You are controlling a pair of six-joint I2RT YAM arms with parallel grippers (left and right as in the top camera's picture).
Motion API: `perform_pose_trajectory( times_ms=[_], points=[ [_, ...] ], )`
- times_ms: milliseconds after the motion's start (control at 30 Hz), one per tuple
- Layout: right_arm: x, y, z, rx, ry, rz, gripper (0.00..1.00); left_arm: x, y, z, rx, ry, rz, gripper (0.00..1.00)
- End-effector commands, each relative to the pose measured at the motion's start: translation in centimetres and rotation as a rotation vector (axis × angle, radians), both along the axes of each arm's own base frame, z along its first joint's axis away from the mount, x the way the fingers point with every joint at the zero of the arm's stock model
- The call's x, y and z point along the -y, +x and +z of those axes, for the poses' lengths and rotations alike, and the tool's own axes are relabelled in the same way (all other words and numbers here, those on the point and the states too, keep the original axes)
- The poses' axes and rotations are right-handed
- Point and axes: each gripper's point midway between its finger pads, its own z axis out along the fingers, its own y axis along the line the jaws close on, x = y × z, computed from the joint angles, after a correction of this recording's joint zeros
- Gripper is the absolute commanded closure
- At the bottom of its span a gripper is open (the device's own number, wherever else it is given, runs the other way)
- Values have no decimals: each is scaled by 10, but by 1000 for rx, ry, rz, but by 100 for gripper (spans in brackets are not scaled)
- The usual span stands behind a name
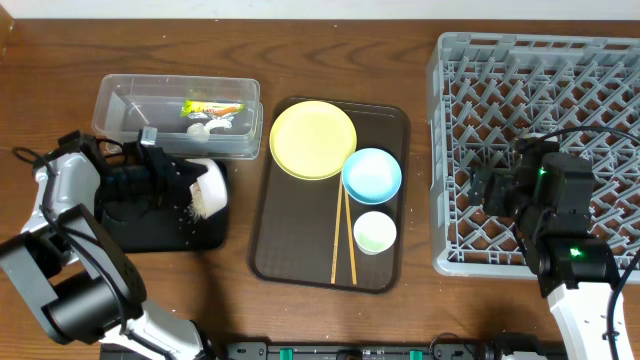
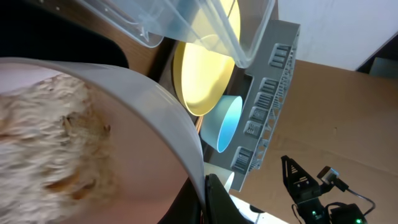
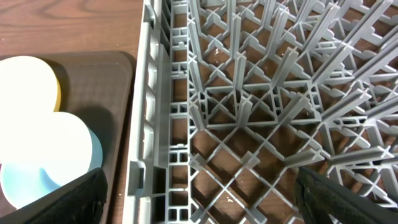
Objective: Sort waste into correct bins and load items into the dishwasher rack
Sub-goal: 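Tip rice bowl over black tray with left gripper, dumping rice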
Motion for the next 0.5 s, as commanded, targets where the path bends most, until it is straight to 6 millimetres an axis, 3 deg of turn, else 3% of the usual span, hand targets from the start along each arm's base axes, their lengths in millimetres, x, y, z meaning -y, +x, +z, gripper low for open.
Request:
perform_pose_trajectory(
  times_ms=[0,300,467],
  points=[
    [-3,4,9,24,-4,17,6,-1,7,6,33,-36,4,94],
    [-3,4,9,25,-4,17,6,1,5,0,4,-57,7,94],
    [-3,4,9,25,-4,17,6,4,13,13,65,-123,21,94]
  ],
)
